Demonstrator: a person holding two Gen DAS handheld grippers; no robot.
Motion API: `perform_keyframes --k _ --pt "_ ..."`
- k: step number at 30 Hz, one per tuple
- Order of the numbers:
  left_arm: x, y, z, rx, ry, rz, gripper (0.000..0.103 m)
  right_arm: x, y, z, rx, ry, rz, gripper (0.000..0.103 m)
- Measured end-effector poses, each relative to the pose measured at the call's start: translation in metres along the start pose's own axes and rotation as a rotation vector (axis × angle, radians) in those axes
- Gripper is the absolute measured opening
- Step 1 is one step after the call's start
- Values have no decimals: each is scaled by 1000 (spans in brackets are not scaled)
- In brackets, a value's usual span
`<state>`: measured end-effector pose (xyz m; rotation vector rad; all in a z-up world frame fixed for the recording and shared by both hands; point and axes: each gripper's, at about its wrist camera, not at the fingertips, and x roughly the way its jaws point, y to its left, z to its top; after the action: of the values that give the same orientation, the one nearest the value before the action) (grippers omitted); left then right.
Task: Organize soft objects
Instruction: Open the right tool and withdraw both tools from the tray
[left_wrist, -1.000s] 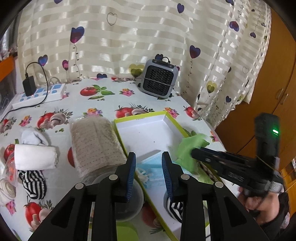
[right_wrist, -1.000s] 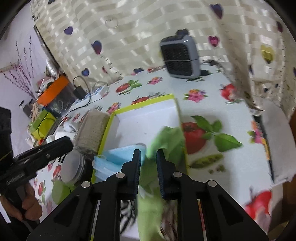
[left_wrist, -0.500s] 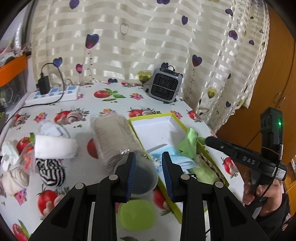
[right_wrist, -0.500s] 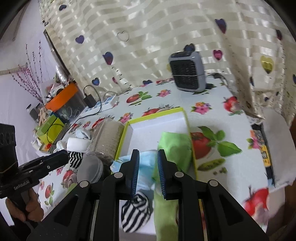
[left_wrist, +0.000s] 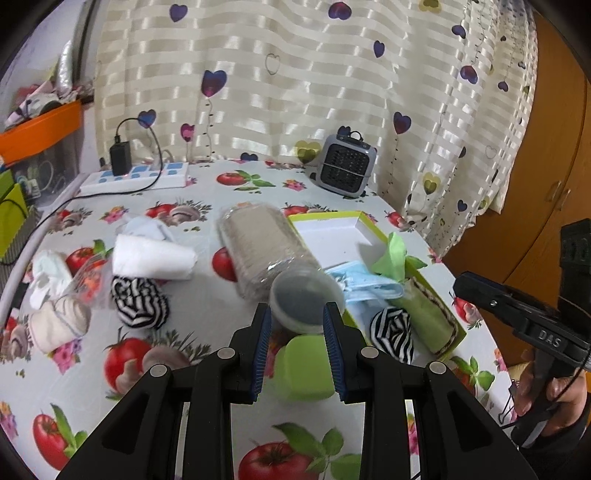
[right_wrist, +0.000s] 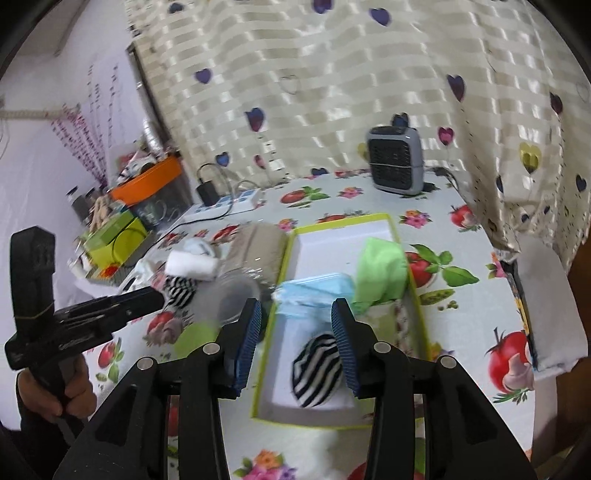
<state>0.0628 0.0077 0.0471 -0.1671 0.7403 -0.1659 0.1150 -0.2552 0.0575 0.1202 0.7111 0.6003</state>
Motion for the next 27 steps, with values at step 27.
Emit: perform_keyframes --k 27 --pt "-11 67 -42 -144 37 97 28 20 69 -17 -157 64 115 41"
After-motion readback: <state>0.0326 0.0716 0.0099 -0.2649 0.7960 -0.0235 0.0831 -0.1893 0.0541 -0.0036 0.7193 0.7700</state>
